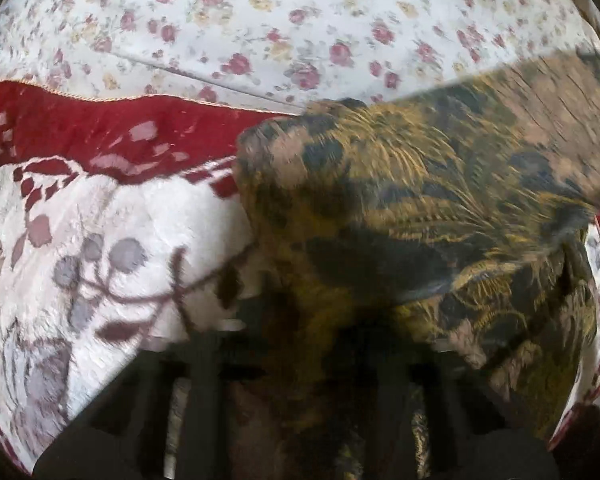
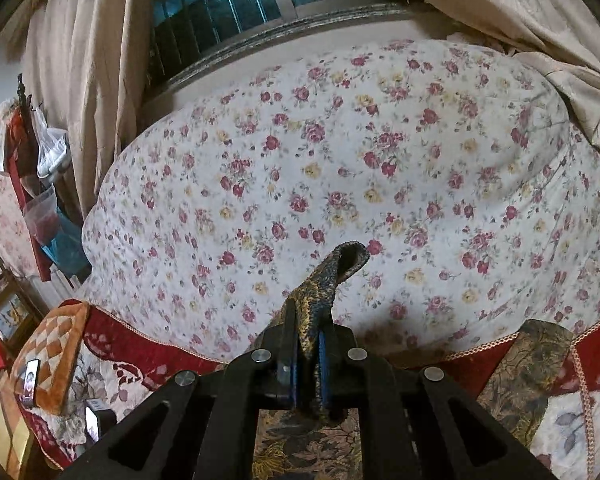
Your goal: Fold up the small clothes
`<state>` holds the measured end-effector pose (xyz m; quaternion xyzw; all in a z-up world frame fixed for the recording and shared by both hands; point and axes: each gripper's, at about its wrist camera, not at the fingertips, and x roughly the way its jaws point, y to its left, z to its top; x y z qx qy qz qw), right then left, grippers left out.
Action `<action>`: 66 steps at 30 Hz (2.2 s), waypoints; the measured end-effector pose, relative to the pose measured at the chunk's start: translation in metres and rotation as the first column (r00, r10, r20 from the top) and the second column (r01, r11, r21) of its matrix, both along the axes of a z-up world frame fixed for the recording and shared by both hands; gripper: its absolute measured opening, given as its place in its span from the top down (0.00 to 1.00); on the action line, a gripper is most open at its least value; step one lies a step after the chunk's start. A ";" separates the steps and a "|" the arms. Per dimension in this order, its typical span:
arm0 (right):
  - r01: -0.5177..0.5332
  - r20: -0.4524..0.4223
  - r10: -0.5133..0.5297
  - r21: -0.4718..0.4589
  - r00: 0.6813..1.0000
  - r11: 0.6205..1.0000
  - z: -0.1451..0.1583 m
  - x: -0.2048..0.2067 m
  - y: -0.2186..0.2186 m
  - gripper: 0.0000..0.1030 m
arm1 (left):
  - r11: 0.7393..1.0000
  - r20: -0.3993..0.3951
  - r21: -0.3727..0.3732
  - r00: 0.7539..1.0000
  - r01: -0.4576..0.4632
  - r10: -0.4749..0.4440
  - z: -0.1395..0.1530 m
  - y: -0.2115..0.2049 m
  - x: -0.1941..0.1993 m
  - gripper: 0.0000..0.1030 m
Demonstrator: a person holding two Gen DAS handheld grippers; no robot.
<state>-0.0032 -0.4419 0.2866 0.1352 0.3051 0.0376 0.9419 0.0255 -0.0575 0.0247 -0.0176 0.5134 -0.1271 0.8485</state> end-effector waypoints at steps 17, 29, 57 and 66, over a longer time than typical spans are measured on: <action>-0.069 -0.526 0.042 -0.033 0.850 0.997 -0.223 0.002 0.030 0.93 | 0.971 0.080 -0.072 0.969 -0.226 0.232 -0.008 0.114 -0.037 0.78; -0.088 -0.422 0.105 0.061 0.900 0.994 -0.180 0.013 0.022 0.42 | 0.986 0.180 0.006 0.970 -0.165 0.161 0.041 0.107 -0.055 0.51; -0.533 -0.389 0.404 -0.323 0.828 0.782 -0.219 0.056 0.196 0.97 | 0.976 0.191 -0.151 0.964 -0.157 0.185 0.066 0.119 -0.052 0.30; -0.459 -0.462 0.359 -0.122 0.811 0.880 -0.217 0.044 0.150 0.65 | 0.998 0.025 -0.016 0.998 -0.065 0.065 -0.004 0.060 -0.038 0.30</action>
